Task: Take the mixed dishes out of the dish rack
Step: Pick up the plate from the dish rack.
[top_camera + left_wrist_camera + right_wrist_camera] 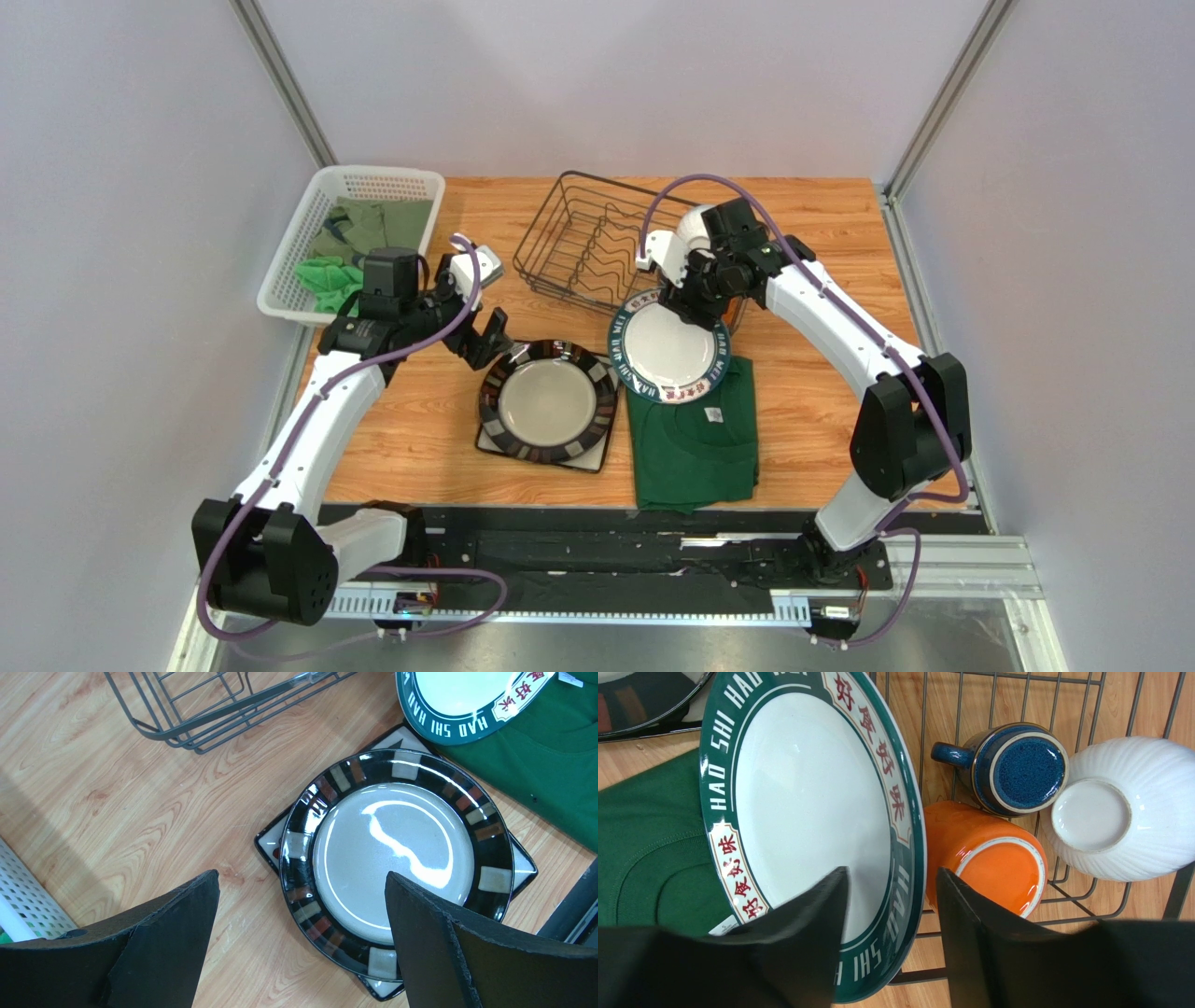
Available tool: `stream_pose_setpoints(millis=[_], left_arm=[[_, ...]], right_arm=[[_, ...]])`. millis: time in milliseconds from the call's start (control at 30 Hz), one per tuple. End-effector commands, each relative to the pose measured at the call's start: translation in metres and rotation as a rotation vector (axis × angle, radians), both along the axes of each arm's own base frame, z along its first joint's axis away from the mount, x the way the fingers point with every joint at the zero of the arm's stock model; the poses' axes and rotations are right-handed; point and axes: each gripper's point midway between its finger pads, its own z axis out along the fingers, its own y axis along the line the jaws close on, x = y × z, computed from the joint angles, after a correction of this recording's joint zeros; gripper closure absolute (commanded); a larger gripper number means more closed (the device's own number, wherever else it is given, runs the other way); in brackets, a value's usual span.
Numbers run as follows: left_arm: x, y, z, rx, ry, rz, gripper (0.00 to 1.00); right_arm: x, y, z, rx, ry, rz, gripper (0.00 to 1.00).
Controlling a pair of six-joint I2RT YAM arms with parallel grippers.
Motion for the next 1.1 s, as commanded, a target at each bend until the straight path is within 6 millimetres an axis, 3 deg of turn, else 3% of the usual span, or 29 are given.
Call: stream_pose_setpoints(millis=[0,67,200,333,400,567,1067], left_arm=[[-0.002,-0.005,0.006,-0.008,-0.035,-0.04,0.04],[-0.002,-0.004,0.005,-0.006,-0.036,-0.04,0.04],[-0.004,-0.004,0.009,-0.007,-0.046,-0.04,0.04],[-0.006,-0.003,0.012,-0.006,-0.053,-0.04,0.04],[-0.007,-0.003,0.013,-0.006,-0.06,-0.039,0.04],[-0.01,-0.004,0.016,-0.013,-0.062,-0.041,0.04],[-0.015,-0.009,0.045,-0.054,-0.104,-0.056,0.04]], right_arm=[[0.002,0.007,0.006,0.044,-0.014,0.012,0.57],[0.001,0.007,0.004,0.042,-0.006,0.013,0.68],[0.001,0.007,0.007,0.043,-0.006,0.008,0.79],[-0.001,0.007,0.017,0.055,-0.019,0.009,0.89],[-0.001,0.007,0.025,0.062,-0.031,0.007,1.0],[-0.006,0.007,0.045,0.08,-0.046,0.015,1.0],[-0.037,0.013,0.147,0.235,-0.179,0.07,1.0]])
